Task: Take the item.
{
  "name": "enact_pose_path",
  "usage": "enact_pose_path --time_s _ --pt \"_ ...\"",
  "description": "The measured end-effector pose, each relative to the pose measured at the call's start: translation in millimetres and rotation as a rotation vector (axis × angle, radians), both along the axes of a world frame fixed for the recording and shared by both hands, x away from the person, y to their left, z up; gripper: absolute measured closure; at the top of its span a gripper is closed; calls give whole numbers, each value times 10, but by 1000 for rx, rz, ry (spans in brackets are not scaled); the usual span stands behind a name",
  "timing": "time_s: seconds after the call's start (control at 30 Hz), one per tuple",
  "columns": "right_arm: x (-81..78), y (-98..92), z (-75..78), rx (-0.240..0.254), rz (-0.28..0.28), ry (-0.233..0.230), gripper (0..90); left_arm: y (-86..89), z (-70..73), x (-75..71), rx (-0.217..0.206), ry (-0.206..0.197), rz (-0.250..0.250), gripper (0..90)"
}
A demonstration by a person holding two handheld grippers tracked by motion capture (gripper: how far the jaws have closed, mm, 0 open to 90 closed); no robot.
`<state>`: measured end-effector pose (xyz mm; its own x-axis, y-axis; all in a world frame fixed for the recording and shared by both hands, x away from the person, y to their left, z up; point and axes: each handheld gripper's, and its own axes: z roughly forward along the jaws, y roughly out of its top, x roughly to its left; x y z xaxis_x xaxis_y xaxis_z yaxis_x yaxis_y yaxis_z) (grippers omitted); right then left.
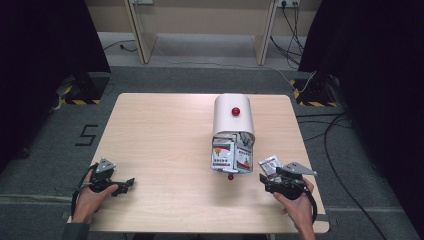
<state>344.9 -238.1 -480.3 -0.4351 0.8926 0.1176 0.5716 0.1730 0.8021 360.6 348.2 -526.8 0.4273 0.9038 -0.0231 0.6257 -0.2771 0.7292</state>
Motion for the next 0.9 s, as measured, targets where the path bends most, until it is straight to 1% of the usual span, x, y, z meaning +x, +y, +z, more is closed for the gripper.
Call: enact_pose_path --time_s 0.43,0.73,0.9 --pt "-86 23 -6 -19 13 -10 268 0 0 0 0 0 0 0" --pt "-127 9 -17 -22 9 -9 257 0 0 0 -1 0 0 0" --pt "-164 2 -32 -34 6 -9 245 0 0 -1 0 0 1 0"
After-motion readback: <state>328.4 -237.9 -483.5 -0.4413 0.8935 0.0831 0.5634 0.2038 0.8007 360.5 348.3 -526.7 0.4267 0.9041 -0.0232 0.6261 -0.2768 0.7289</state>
